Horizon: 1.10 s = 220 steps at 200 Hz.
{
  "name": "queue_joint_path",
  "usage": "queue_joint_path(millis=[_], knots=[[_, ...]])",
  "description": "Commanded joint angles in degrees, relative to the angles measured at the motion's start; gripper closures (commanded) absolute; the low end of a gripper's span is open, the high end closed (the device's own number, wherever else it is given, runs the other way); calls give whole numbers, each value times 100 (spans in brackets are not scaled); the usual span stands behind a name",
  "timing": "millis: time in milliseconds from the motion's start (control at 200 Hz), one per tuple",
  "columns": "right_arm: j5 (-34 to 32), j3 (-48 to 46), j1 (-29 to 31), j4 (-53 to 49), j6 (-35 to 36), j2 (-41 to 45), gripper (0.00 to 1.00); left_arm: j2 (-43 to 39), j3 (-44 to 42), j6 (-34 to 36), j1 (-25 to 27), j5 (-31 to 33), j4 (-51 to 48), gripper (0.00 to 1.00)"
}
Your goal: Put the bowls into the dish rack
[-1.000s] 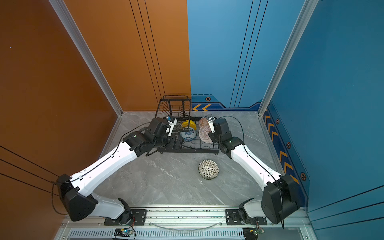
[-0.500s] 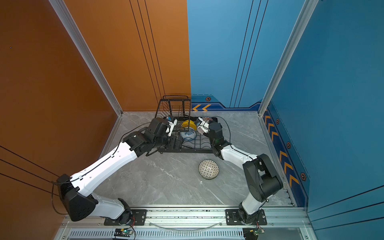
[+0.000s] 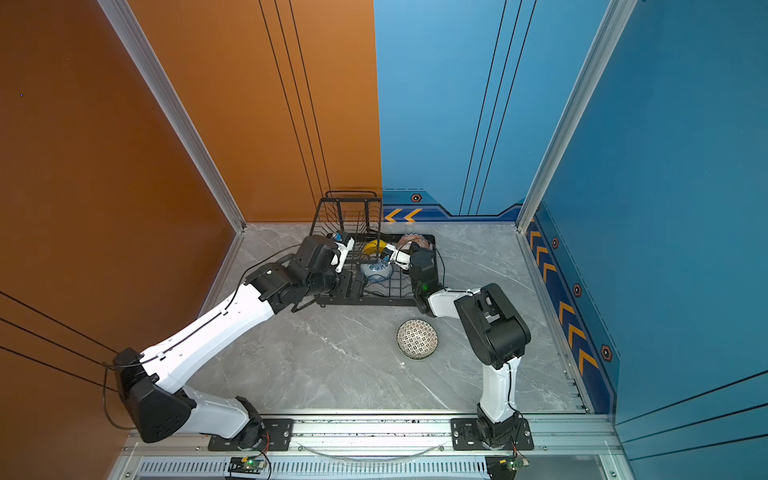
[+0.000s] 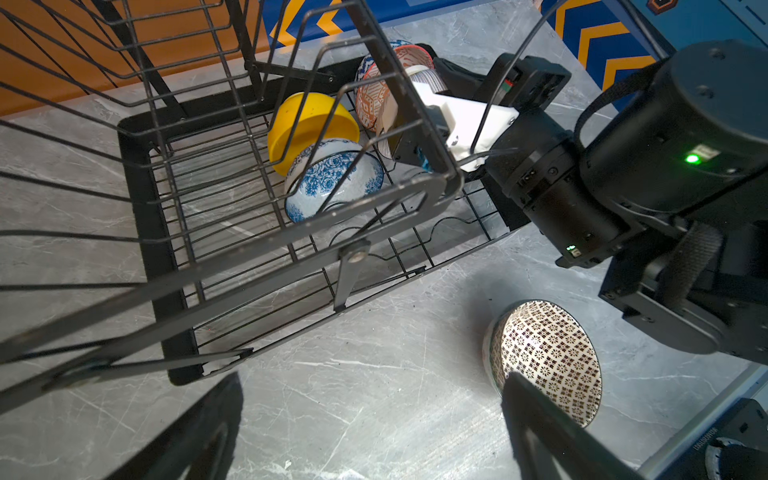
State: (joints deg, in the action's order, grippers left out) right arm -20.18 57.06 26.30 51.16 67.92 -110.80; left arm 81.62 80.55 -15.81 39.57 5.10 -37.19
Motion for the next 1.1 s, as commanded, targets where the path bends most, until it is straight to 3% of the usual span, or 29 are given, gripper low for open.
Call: queue_joint_path(millis=[0, 481, 1096], knots=[[-176, 262, -46, 1070, 484, -118, 100, -165, -114, 92, -73, -124, -111, 2], [-196, 417, -126, 1915, 1273, -743, 100, -245, -212, 78, -107, -169, -69, 2], [-326, 255, -47, 2222, 1041, -1121, 100, -480, -377, 35, -187, -177, -77, 2]])
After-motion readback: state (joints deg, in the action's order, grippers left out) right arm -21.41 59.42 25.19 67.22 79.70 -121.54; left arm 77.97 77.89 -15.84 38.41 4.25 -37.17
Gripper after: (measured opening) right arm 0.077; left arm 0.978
